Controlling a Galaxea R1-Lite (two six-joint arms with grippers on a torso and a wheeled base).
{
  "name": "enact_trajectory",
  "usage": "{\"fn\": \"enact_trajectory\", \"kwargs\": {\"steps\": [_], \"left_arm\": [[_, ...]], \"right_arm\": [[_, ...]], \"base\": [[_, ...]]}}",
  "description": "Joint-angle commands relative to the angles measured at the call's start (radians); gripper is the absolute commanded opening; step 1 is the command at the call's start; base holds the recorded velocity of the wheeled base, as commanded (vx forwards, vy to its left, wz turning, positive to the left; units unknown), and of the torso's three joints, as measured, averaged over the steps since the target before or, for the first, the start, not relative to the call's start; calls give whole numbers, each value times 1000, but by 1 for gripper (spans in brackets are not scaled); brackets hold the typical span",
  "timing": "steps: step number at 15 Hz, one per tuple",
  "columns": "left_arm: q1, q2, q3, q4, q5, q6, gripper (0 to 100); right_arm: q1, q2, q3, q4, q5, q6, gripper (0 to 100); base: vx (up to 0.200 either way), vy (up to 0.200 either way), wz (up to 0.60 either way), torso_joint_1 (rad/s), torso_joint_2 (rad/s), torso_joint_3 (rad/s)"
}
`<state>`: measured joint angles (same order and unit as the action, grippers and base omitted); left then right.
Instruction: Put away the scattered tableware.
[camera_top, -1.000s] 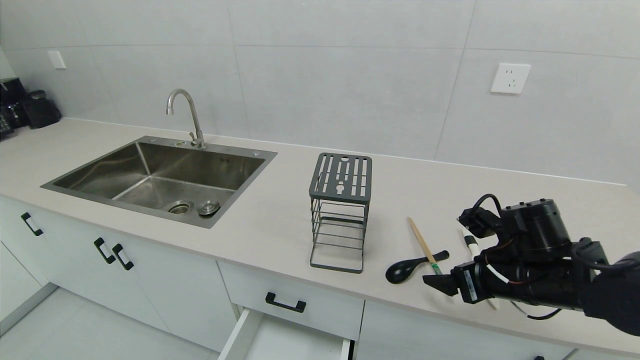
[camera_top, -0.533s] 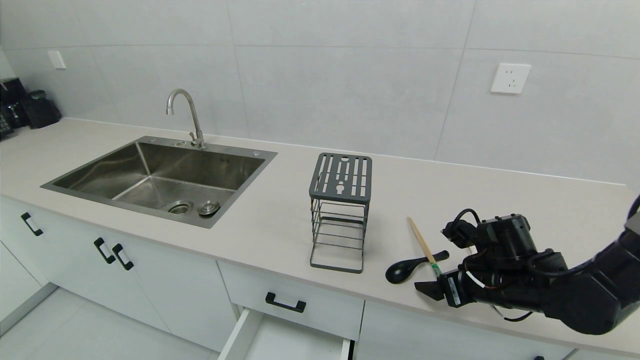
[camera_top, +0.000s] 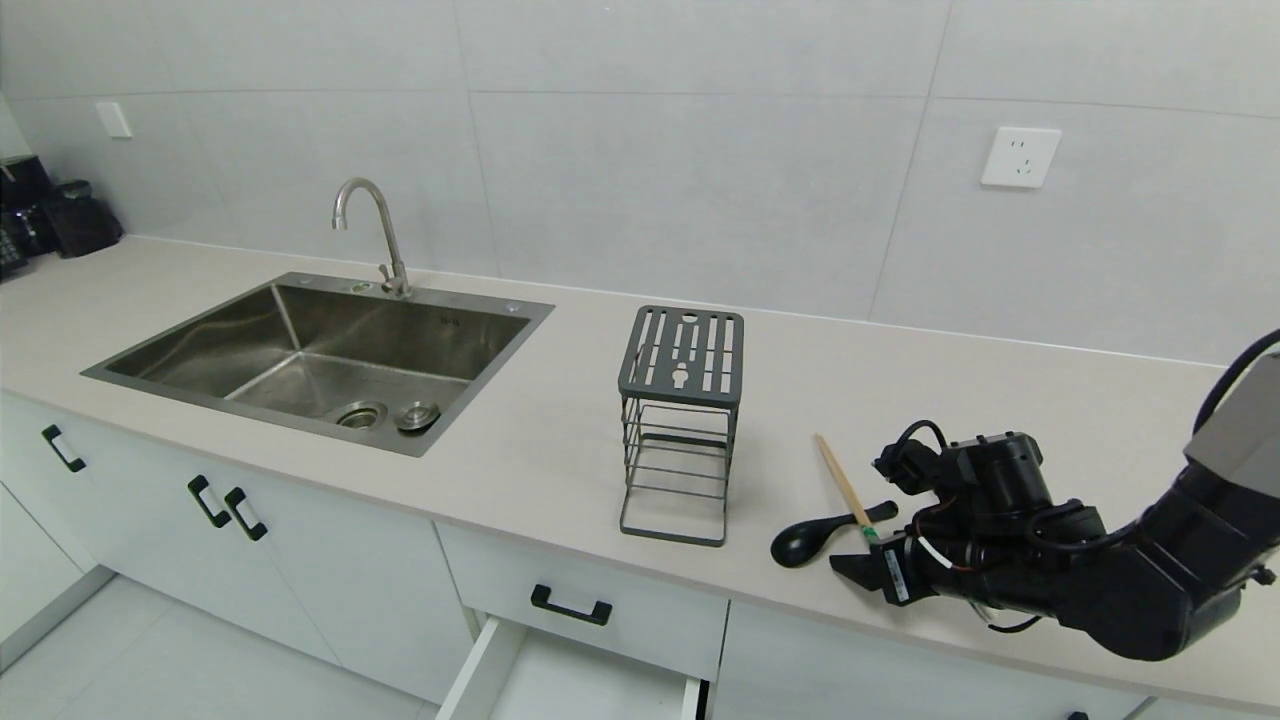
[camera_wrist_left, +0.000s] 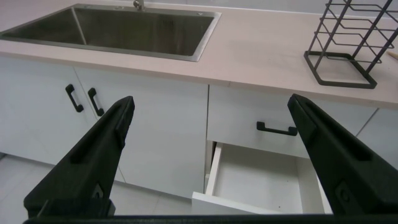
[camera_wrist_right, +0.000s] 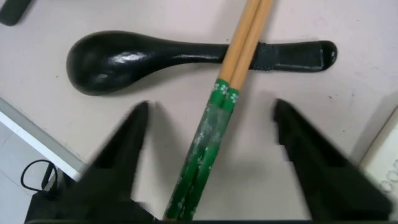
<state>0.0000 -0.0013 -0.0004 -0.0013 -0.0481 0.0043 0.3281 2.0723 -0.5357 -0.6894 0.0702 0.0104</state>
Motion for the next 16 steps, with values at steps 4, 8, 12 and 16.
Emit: {"fn": "enact_trajectory", "kwargs": {"steps": [4,8,12,16], "left_arm": [[0,1,0,0,1,0,100],[0,1,0,0,1,0,100],[0,1,0,0,1,0,100],[2,1,0,0,1,0,100]], "right_arm": [[-15,-49,10,5,-7,2,0],[-29,-126,46,5,-33,3,0],[-23,-304,94,5,-32,0,0],[39,-535,99,5,-18,2,0]], "base": [[0,0,0,0,0,0],[0,0,0,0,0,0],[0,0,0,0,0,0],[0,0,0,0,0,0]]}}
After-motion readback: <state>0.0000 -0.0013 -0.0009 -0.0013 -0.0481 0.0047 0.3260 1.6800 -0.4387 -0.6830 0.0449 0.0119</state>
